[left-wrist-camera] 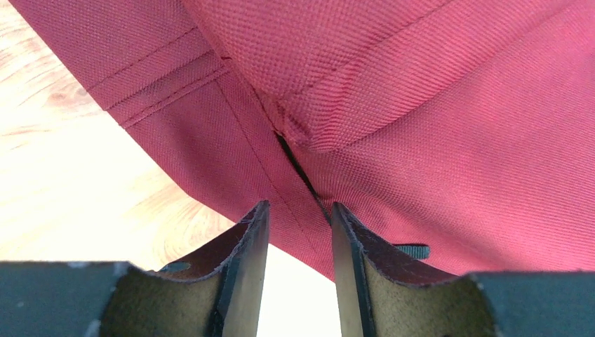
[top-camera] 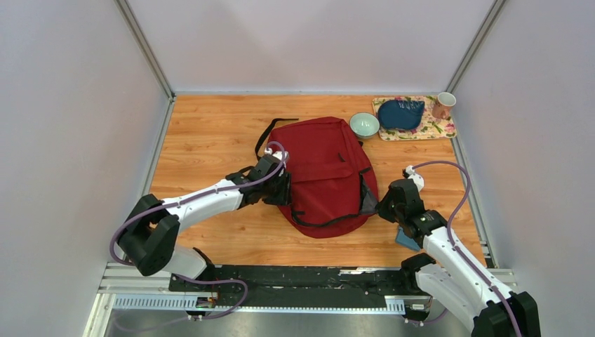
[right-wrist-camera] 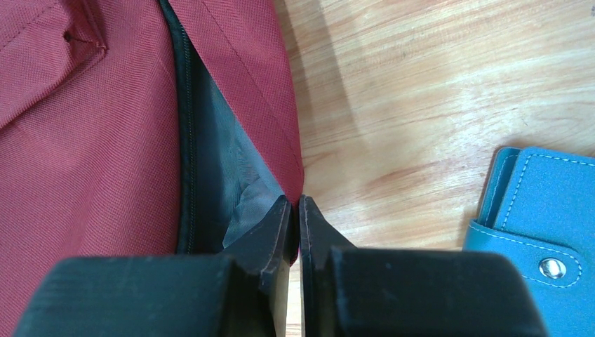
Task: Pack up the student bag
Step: Adjust the student bag at the center of the board.
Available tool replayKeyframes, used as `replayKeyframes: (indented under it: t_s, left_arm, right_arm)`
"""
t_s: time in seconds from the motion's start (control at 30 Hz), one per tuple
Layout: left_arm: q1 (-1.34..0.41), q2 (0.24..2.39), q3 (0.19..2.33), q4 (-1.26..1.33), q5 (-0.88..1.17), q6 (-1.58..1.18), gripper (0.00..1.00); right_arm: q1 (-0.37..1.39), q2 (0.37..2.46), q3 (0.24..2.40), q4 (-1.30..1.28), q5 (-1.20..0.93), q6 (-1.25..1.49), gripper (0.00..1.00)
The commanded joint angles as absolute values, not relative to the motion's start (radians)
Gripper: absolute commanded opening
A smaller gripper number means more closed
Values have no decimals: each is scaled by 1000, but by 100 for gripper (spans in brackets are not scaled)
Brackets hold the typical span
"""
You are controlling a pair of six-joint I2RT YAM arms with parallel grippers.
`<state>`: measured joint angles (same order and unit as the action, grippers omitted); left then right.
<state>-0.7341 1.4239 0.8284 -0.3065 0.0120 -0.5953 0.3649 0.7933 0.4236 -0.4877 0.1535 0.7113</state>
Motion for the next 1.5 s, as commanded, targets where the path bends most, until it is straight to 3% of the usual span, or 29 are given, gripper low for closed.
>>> replayKeyframes:
  t_s: [0.0, 0.13, 0.17, 0.47, 0.53, 0.67, 0.83, 1.03, 1.07, 1.47]
  left_arm:
    - [-741, 1453, 876, -324, -12, -574, 46]
    - [-742, 1476, 897, -310, -6, -574, 50]
    - [-742, 1480, 899, -308, -6, -574, 55]
    - [-744, 1523, 948, -339, -6, -560, 59]
    - [-745, 1537, 959, -350, -6, -558, 55]
    - [-746, 1539, 953, -357, -6, -558, 36]
    - [-746, 1531, 939, -368, -6, -551, 28]
    - [-745, 1529, 919, -374, -8, -543, 10]
    - [-746, 1528, 916, -373, -8, -543, 2]
    - [-745, 1421, 801, -368, -84, -555, 0]
  right_arm:
    - [361, 790, 449, -448, 140, 704, 10]
    - [362, 792, 448, -445, 132, 707, 10]
    - [362, 790, 448, -443, 129, 710, 10]
    - [362, 785, 429, -431, 115, 723, 10]
    - [362, 782, 428, -431, 115, 719, 10]
    - [360, 782, 431, -433, 118, 718, 10]
    - [360, 790, 431, -430, 117, 721, 10]
    - [360, 790, 430, -428, 118, 718, 10]
    - [360, 790, 428, -426, 118, 719, 10]
    - [360, 792, 428, -426, 118, 719, 10]
